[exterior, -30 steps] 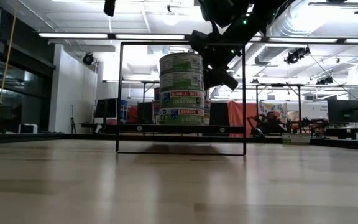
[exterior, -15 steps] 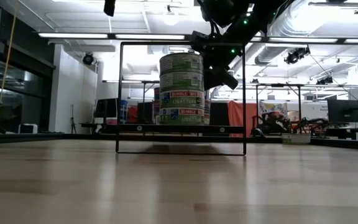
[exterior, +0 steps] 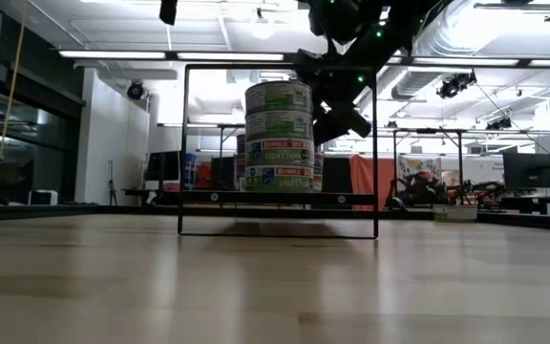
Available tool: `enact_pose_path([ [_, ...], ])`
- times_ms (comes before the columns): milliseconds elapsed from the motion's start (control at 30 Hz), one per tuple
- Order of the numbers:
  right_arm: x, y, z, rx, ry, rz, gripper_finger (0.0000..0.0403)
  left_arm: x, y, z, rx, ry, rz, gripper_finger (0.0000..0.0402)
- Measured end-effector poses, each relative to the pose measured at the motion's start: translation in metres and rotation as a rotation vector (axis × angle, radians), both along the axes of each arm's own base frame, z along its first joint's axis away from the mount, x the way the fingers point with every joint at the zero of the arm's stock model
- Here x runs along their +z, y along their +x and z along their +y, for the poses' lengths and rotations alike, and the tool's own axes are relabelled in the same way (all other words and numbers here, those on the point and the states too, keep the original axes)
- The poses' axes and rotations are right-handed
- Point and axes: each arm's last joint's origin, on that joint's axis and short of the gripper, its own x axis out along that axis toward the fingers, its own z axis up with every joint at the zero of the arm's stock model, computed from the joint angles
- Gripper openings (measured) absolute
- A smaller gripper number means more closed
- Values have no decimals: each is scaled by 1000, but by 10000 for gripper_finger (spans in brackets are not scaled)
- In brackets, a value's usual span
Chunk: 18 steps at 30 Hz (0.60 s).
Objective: Stack canned seafood by type on shelf
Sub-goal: Stack the blue tuna can on top of the other blue tuna cans on the shelf, then stack the green tuna can on top of the other green tuna cans on the shelf
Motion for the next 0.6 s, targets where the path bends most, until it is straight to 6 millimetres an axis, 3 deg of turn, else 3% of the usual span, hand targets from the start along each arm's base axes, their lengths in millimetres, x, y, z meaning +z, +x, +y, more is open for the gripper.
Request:
enact_pose_path([
  [233, 0, -1, 0, -3, -6, 10, 286, 0, 0, 0, 0, 0, 0, 1],
  [600, 16, -8, 3, 8, 17, -35, 293, 0, 0, 0, 0, 4, 2, 1],
])
